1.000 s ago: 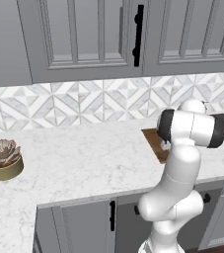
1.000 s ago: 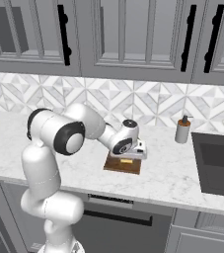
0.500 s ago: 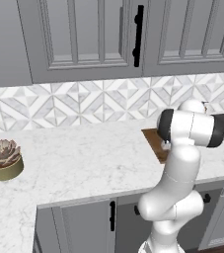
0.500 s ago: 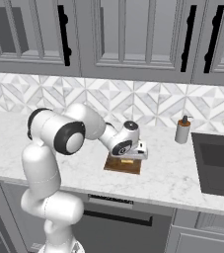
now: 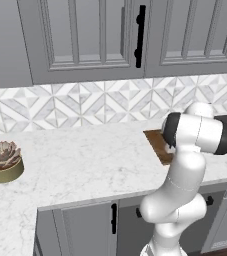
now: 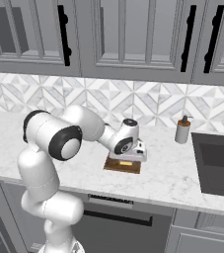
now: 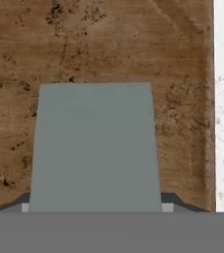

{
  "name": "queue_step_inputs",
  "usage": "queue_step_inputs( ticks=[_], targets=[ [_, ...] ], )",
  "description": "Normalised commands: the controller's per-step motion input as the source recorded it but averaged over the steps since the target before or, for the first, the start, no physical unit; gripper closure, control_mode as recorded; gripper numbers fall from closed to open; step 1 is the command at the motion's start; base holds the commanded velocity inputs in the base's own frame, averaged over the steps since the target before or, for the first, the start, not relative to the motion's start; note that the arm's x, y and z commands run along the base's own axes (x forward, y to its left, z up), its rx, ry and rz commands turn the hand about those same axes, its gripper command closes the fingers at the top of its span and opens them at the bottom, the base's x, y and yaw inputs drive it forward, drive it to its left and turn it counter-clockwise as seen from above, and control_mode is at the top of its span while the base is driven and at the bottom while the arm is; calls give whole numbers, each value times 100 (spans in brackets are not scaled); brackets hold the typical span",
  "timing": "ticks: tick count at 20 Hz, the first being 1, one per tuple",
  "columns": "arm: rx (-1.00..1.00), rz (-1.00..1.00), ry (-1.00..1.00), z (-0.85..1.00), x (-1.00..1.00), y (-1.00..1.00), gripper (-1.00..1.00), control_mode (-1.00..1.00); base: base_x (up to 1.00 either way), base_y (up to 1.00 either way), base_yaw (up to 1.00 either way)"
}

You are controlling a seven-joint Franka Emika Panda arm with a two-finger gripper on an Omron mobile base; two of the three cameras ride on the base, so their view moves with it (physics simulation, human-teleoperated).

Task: Pick up the sponge from the counter and clean the cutting board by briefly scrubbing or pressing down on the cutting board. Once finished, release the sponge.

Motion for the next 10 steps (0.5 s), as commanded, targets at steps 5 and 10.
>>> queue_step_inputs(
  ticks=[5, 10],
  targets=[
    [2, 0, 0, -4, 37, 28, 100, -100, 0, 0, 0],
    [6, 0, 0, -13, 69, 15, 100, -100, 0, 0, 0]
  ],
)
